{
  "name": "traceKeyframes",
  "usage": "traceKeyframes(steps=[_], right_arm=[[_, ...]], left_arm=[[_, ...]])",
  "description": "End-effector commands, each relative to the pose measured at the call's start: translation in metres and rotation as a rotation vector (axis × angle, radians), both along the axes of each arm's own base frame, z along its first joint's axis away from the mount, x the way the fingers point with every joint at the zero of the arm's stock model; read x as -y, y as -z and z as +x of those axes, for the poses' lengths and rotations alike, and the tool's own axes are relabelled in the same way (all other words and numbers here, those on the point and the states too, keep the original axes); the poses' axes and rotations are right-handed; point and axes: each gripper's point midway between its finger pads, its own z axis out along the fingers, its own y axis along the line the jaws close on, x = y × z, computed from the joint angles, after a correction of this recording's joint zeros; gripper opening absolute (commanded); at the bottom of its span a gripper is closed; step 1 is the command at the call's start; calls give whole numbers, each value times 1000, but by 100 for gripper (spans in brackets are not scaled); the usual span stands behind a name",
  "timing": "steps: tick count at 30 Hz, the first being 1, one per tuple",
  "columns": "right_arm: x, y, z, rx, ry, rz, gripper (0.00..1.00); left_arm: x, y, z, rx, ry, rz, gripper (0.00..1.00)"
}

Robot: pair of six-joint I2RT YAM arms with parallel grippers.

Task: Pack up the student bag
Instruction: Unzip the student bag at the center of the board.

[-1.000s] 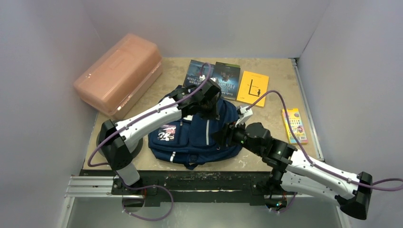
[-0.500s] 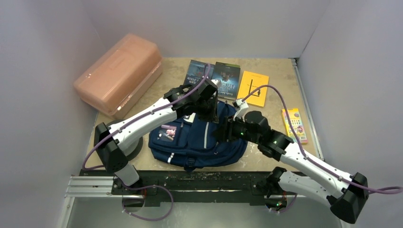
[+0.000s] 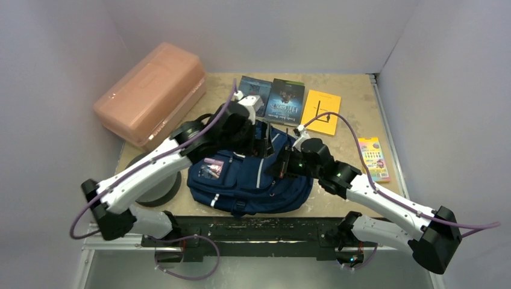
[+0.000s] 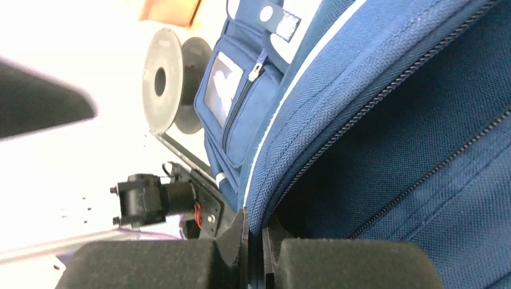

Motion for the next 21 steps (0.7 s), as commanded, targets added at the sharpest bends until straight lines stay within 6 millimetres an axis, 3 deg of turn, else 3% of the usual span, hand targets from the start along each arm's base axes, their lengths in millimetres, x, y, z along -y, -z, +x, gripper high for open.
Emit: traceKeyframes(steps=[1,6,9,15,17,21], right_arm=[[-5,-38,15,-75,151,143,0],[-3,-45,18,-129,215,186,0],[0,-50,20,-147,254,197,0],[6,-70,20,-138,291,258,0],[7,-74,20,-132,291,260,0],[7,-75,17,-128,281,261,0]], left_arm=[[-20,-27,-41,82,-11,-125,80],[-14,6,-103,-10,-15,-190,84],[4,16,-123,12,-54,-195,84],[33,41,-127,71,-127,-135,67],[34,47,-123,72,-166,-129,59],[30,55,-113,84,-241,-111,56]])
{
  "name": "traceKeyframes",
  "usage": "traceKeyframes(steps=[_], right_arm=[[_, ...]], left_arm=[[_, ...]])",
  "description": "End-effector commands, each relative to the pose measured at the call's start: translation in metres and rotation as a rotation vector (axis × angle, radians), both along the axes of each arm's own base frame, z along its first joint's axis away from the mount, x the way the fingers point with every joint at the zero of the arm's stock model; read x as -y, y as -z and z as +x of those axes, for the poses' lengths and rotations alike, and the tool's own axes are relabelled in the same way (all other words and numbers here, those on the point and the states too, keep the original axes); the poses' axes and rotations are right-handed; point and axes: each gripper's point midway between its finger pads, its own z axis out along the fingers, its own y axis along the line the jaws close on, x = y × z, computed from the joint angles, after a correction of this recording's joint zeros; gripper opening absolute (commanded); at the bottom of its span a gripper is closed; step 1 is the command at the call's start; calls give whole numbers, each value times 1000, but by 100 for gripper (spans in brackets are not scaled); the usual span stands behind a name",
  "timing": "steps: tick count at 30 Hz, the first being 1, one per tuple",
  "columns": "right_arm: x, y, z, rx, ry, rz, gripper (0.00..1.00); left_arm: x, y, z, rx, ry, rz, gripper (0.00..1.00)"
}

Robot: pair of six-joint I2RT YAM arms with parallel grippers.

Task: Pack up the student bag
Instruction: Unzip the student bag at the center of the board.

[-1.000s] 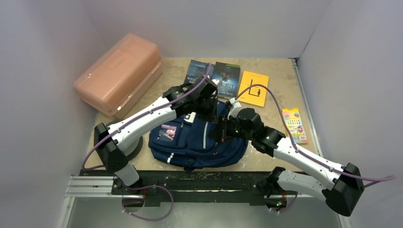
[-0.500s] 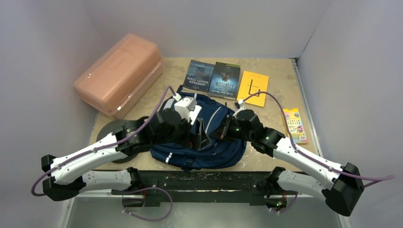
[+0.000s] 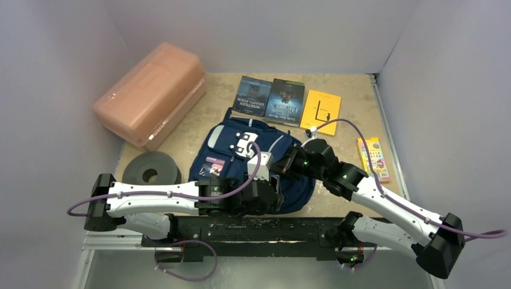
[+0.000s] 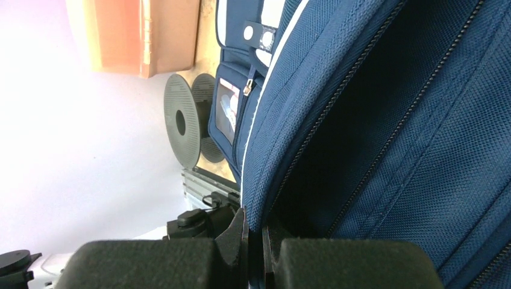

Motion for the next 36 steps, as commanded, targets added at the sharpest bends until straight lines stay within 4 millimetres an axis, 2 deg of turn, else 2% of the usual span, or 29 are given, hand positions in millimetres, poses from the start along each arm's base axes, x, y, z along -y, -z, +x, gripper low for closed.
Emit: traceKeyframes(steps=[1,10,18,24,32,35,36], right_arm=[[-7,-64,11,110,34,153,0],[-6,-67,8,117,26,166,0],[-8,-64,6,116,11,166,0],[-8,-62,7,112,13,160,0],[-5,-58,8,112,28,144,0],[-3,-55,10,115,40,136,0],[-3,-55,11,118,42,132,0]], left_arm=[[1,-14,23,45,-162,-74,55],[0,6,35,6,-248,-33,47],[-3,7,51,41,-300,-19,49],[-7,1,61,77,-331,10,42],[-17,1,64,99,-348,74,16],[-17,-2,63,105,-332,73,0],[-18,-3,63,106,-328,73,0]])
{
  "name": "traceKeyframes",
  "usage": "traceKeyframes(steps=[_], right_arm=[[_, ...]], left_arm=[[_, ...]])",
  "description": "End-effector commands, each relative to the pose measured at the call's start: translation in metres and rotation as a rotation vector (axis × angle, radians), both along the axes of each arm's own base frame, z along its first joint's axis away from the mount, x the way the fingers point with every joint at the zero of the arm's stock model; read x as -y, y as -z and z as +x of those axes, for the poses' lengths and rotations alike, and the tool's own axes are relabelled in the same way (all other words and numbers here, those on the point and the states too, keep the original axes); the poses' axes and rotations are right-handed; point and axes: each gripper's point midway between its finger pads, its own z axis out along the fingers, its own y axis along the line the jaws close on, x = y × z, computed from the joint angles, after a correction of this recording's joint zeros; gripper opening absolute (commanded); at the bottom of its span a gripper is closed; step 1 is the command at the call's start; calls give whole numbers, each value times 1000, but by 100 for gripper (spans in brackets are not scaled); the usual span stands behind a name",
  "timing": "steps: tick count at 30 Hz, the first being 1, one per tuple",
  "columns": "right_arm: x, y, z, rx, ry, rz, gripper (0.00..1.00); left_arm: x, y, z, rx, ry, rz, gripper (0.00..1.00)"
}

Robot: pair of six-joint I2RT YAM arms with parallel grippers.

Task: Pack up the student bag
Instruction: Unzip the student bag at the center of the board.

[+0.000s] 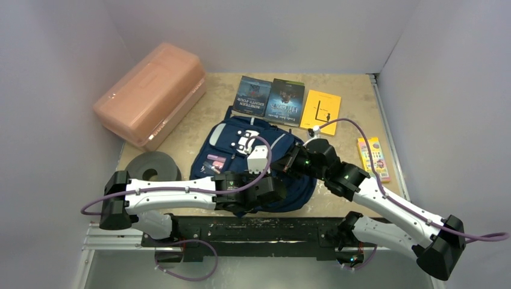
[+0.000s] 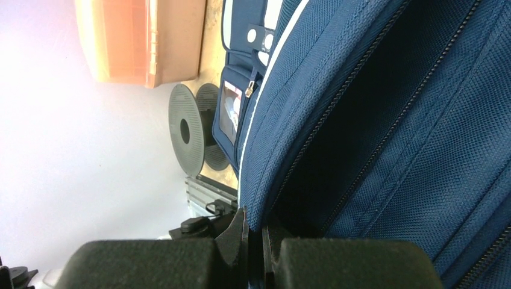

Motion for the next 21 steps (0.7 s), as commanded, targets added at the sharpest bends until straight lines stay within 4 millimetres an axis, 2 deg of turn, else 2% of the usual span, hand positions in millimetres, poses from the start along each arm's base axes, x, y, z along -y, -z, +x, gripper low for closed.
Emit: traceKeyframes(steps=[1,4,8,14,21], right_arm=[[-6,-49,10,104,24,117,0],[-7,-49,11,102,21,105,0],[-3,-51,15,129,35,77,0],[11,-60,24,205,84,12,0],[8,-63,30,253,47,-30,0]], left_arm=[[-12,-20,19,77,-55,6,0],[-18,-12,12,46,-38,13,0],[-37,10,0,-20,-36,62,0],[-65,33,-15,-89,-17,108,0],[-117,56,-23,-151,-110,257,0]])
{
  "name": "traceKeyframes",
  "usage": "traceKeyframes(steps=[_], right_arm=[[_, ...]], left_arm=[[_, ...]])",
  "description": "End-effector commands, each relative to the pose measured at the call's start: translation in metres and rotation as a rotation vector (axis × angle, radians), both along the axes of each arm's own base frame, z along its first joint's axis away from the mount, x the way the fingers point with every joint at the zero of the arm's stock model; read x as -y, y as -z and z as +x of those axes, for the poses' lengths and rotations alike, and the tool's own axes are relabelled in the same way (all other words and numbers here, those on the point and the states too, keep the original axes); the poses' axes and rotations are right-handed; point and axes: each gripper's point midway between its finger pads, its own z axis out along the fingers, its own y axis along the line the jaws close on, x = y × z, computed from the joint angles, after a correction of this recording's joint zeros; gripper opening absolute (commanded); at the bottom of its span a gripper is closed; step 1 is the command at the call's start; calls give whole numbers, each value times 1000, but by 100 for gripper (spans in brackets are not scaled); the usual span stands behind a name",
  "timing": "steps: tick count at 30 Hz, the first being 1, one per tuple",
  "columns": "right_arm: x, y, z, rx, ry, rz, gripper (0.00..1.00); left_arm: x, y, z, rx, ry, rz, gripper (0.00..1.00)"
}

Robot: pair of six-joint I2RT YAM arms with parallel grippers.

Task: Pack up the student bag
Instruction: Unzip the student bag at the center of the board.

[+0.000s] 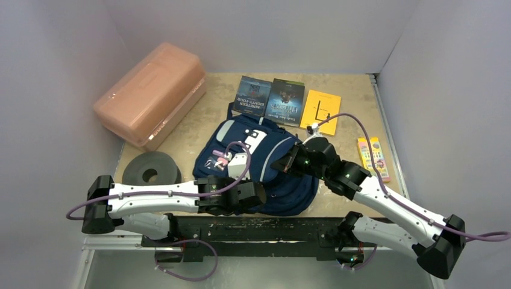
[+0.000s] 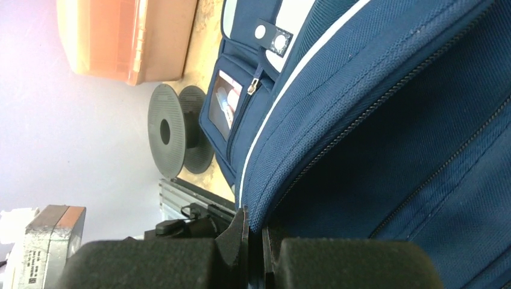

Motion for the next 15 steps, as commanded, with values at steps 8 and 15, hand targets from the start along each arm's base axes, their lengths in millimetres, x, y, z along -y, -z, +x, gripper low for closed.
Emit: traceKeyframes(steps=[8,15], right_arm=[[-23,-48,12,277,-198,4,0],[-33,-25,-10,333,-445,-72,0]], left_arm=[[-33,14,-5,-39,90,149,15],[8,-16,-10,30,285,-39,48]])
